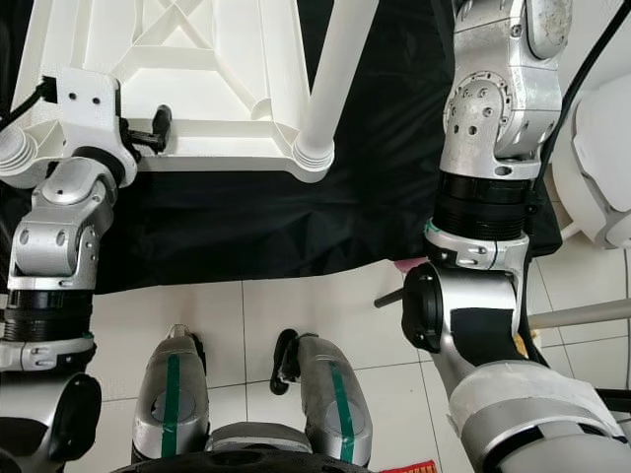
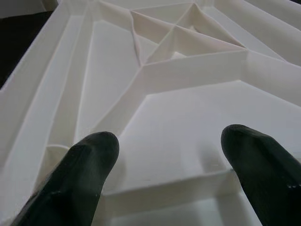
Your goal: Building children table
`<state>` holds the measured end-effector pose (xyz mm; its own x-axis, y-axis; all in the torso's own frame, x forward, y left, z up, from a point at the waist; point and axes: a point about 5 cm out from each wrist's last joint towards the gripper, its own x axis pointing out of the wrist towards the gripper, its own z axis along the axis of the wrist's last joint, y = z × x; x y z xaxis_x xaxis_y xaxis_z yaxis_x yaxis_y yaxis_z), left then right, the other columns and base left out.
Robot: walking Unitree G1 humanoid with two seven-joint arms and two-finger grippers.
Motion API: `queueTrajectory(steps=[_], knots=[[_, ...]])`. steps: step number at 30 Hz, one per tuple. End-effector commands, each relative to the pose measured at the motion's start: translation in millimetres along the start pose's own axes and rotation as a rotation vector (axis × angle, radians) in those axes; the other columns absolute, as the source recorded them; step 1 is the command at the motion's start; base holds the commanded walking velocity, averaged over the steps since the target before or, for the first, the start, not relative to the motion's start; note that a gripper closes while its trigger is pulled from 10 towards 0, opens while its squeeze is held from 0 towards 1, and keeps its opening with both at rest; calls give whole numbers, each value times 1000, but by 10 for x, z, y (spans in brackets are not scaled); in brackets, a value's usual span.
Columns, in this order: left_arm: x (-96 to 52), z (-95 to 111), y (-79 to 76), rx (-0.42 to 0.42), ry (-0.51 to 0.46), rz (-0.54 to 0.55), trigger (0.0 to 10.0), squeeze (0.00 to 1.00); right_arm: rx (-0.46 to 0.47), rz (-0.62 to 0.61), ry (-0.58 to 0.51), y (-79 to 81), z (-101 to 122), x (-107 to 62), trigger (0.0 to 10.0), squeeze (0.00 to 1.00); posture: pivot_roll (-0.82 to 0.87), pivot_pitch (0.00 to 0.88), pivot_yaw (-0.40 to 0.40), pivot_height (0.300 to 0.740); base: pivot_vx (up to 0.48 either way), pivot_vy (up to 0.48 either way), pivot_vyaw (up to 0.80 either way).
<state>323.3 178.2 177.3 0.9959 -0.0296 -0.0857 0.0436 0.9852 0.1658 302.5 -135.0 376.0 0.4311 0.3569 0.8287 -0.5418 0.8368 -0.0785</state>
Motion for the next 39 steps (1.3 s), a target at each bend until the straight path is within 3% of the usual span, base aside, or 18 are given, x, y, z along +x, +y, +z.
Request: queueTrajectory(steps=[1, 9, 22, 23, 27, 32, 33, 38, 39], knots=[[20, -14, 95, 0, 6, 204, 10000, 0, -7, 1, -17, -11, 59, -5, 10000, 0, 142, 107, -119, 740, 0, 0, 0], [185, 194, 216, -17, -81, 248, 10000, 0, -19, -4, -5, -10, 67, -39, 10000, 0, 128, 110, -114, 740, 0, 0, 0], [246, 179, 343, -27, -138, 294, 10000, 0, -39, -8, 19, -39, 111, -95, 10000, 0, 114, 109, -121, 740, 0, 0, 0], [258, 172, 358, -25, -138, 300, 10000, 0, -41, -5, 18, -37, 120, -91, 9294, 0, 111, 108, -124, 740, 0, 0, 0], [282, 172, 387, -23, -142, 312, 10000, 0, -43, -1, 20, -35, 134, -81, 10000, 0, 107, 108, -128, 740, 0, 0, 0], [299, 185, 405, -22, -152, 317, 10000, 0, -35, 2, 26, -30, 122, -71, 10000, 0, 104, 106, -129, 740, 0, 0, 0], [302, 193, 409, -27, -157, 318, 10000, 0, -26, 4, 32, -26, 105, -68, 8275, 0, 104, 104, -129, 740, 0, 0, 0], [309, 216, 413, -30, -171, 318, 10000, 0, -2, 16, 53, -12, 42, -59, 7882, 0, 110, 105, -132, 740, 0, 0, 0], [311, 226, 417, -26, -177, 320, 10000, 0, 9, 24, 59, -2, 23, -50, 4588, 0, 112, 106, -134, 740, 0, 0, 0]])
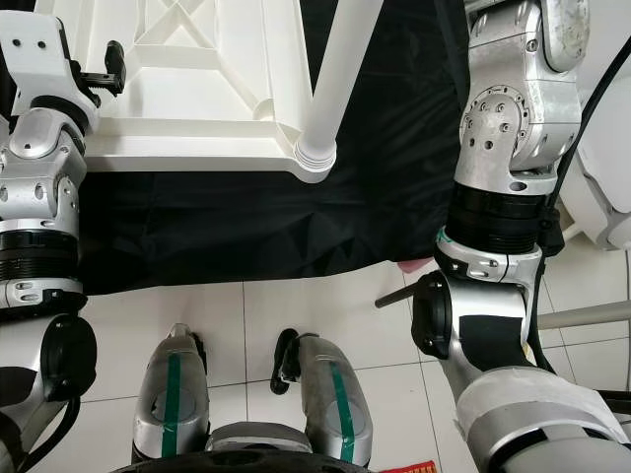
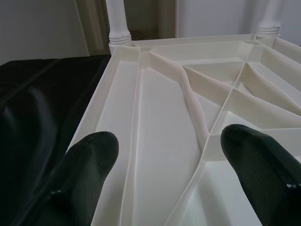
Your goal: Building children table
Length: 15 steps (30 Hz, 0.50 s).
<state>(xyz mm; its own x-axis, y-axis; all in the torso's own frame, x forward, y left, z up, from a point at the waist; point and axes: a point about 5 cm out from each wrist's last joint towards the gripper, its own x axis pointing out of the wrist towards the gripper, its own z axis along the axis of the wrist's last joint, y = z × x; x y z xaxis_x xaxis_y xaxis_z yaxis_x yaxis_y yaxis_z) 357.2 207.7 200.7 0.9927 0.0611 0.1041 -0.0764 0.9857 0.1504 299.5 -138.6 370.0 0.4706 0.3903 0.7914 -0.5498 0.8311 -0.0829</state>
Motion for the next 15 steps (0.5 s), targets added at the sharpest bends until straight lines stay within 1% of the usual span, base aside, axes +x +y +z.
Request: queueTrajectory(steps=[1, 2, 3, 10, 15], knots=[[14, 26, 76, 2, -12, 201, 10000, 0, 9, 22, 1, 16, 7, 32, 3137, 0, 113, 106, -134, 740, 0, 0, 0], [14, 32, 81, 0, -16, 202, 10000, 0, 13, 26, 8, 21, -6, 38, 2000, 0, 114, 106, -135, 740, 0, 0, 0], [12, 36, 84, 6, -17, 204, 10000, 0, 18, 28, 11, 25, -15, 41, 0, 0, 116, 108, -137, 740, 0, 0, 0], [6, 28, 97, 6, -19, 208, 10000, 0, 28, 38, 27, 43, -37, 46, 0, 0, 122, 110, -142, 740, 0, 0, 0], [6, -24, 121, -4, -7, 219, 10000, 0, 31, 55, 36, 57, 36, 80, 0, 0, 107, 112, -145, 740, 0, 0, 0]])
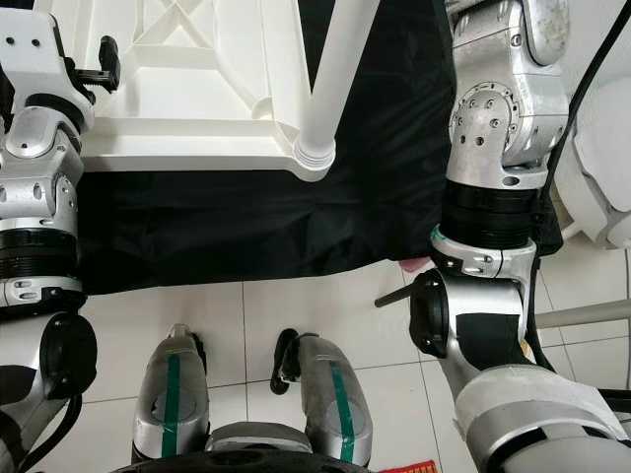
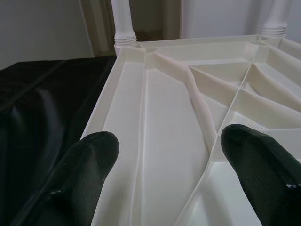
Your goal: Building children table
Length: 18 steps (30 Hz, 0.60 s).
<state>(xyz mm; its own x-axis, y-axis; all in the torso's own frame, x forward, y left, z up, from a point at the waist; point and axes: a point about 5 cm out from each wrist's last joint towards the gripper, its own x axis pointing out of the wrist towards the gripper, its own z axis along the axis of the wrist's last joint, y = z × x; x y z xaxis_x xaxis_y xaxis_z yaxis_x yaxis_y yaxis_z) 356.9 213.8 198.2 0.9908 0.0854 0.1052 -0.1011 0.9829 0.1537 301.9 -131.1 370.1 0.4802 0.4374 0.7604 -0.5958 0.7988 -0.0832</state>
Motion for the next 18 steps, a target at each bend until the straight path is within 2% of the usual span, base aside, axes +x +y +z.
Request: queueTrajectory(steps=[1, 4, 9, 11, 15, 17, 18], knots=[[14, 10, 60, -8, -8, 194, 10000, 0, -20, 21, -13, 7, 112, 29, 0, 0, 106, 113, -143, 740, 0, 0, 0], [19, 7, 58, -5, -5, 194, 10000, 0, -25, 21, -19, 2, 140, 22, 0, 0, 105, 114, -143, 740, 0, 0, 0], [43, -17, 74, 1, 3, 192, 10000, 0, -44, -50, -49, -128, 284, -79, 0, 0, 95, 119, -127, 740, 0, 0, 0], [64, 17, 105, 16, -5, 185, 10000, 0, -46, -159, -73, -282, 372, -214, 0, 0, 84, 127, -98, 740, 0, 0, 0], [74, 35, 122, 24, -10, 182, 10000, 0, -51, -207, -81, -343, 404, -276, 0, 0, 83, 129, -95, 740, 0, 0, 0], [136, 165, 210, 48, -38, 180, 10000, 0, -77, -359, -76, -513, 449, -522, 0, 0, 75, 135, -72, 740, 0, 0, 0], [136, 165, 210, 48, -38, 180, 10000, 0, -77, -359, -76, -513, 449, -522, 0, 0, 75, 135, -72, 740, 0, 0, 0]])
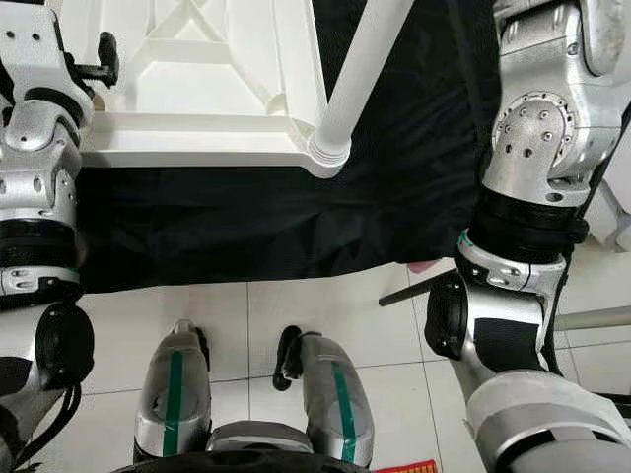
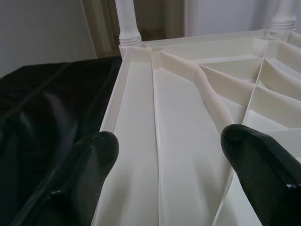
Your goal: Building children table
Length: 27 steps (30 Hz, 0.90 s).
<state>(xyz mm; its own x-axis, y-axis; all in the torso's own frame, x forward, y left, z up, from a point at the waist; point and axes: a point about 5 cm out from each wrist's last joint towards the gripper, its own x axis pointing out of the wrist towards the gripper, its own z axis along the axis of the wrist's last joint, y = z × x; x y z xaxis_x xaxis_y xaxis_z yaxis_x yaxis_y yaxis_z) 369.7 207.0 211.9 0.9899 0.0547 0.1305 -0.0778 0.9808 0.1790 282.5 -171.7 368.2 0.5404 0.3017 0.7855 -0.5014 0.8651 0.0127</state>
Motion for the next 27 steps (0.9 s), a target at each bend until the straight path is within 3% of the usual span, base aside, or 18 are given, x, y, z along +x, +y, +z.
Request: queueTrajectory(steps=[1, 4, 5, 7, 8, 9, 12, 15, 17, 19, 20, 21, 22, 23, 24, 25, 26, 27], knots=[[-5, 25, 269, 29, -5, 206, 10000, 0, -48, -212, -45, -343, 166, -183, 0, 0, 75, 135, -72, 740, 0, 0, 0], [80, 271, 325, 50, -68, 189, 10000, 0, -77, -351, -1, -517, 131, -444, 0, 0, 72, 140, -53, 740, 0, 0, 0], [80, 271, 325, 50, -68, 189, 10000, 0, -77, -351, -1, -517, 131, -444, 0, 0, 72, 140, -53, 740, 0, 0, 0], [146, 596, 312, 67, -150, 159, 10000, 0, -107, -476, 60, -659, 39, -705, 0, 0, 80, 145, -48, 740, 0, 0, 0], [146, 596, 312, 67, -150, 159, 10000, 0, -107, -476, 60, -659, 39, -705, 0, 0, 80, 145, -48, 740, 0, 0, 0], [165, 764, 280, 85, -191, 141, 10000, 0, -102, -529, 87, -709, -30, -825, 0, 0, 84, 146, -48, 740, 0, 0, 0], [174, 877, 254, 98, -219, 129, 10000, 0, -97, -566, 109, -739, -80, -909, 0, 0, 84, 146, -48, 740, 0, 0, 0], [165, 1110, 180, 106, -275, 101, 10000, 0, -59, -648, 161, -800, -241, -1119, 0, 0, 93, 149, -52, 740, 0, 0, 0], [117, 1324, 73, 114, -336, 68, 10000, 0, -15, -755, 239, -879, -457, -1411, 0, 0, 101, 148, -60, 740, 0, 0, 0], [117, 1324, 73, 114, -336, 68, 10000, 0, -15, -755, 239, -879, -457, -1411, 0, 0, 101, 148, -60, 740, 0, 0, 0], [94, 1400, 23, 116, -357, 56, 10000, 0, -12, -791, 290, -895, -557, -1540, 0, 0, 103, 148, -61, 740, 0, 0, 0], [94, 1400, 23, 116, -357, 56, 10000, 0, -12, -791, 290, -895, -557, -1540, 0, 0, 103, 148, -61, 740, 0, 0, 0], [58, 1498, -53, 108, -388, 35, 10000, 0, 14, -859, 367, -925, -733, -1755, 0, 0, 113, 147, -71, 740, 0, 0, 0], [58, 1498, -53, 108, -388, 35, 10000, 0, 14, -859, 367, -925, -733, -1755, 0, 0, 113, 147, -71, 740, 0, 0, 0], [24, 1578, -117, 107, -414, 18, 10000, 0, 24, -916, 442, -937, -881, -1947, 0, 0, 118, 146, -74, 740, 0, 0, 0], [24, 1578, -117, 107, -414, 18, 10000, 0, 24, -916, 442, -937, -881, -1947, 0, 0, 118, 146, -74, 740, 0, 0, 0], [-11, 1660, -189, 119, -444, 3, 10000, 0, 54, -977, 541, -935, -1068, -2153, 0, 0, 124, 146, -78, 740, 0, 0, 0], [-11, 1660, -189, 119, -444, 3, 10000, 0, 54, -977, 541, -935, -1068, -2153, 0, 0, 124, 146, -78, 740, 0, 0, 0]])
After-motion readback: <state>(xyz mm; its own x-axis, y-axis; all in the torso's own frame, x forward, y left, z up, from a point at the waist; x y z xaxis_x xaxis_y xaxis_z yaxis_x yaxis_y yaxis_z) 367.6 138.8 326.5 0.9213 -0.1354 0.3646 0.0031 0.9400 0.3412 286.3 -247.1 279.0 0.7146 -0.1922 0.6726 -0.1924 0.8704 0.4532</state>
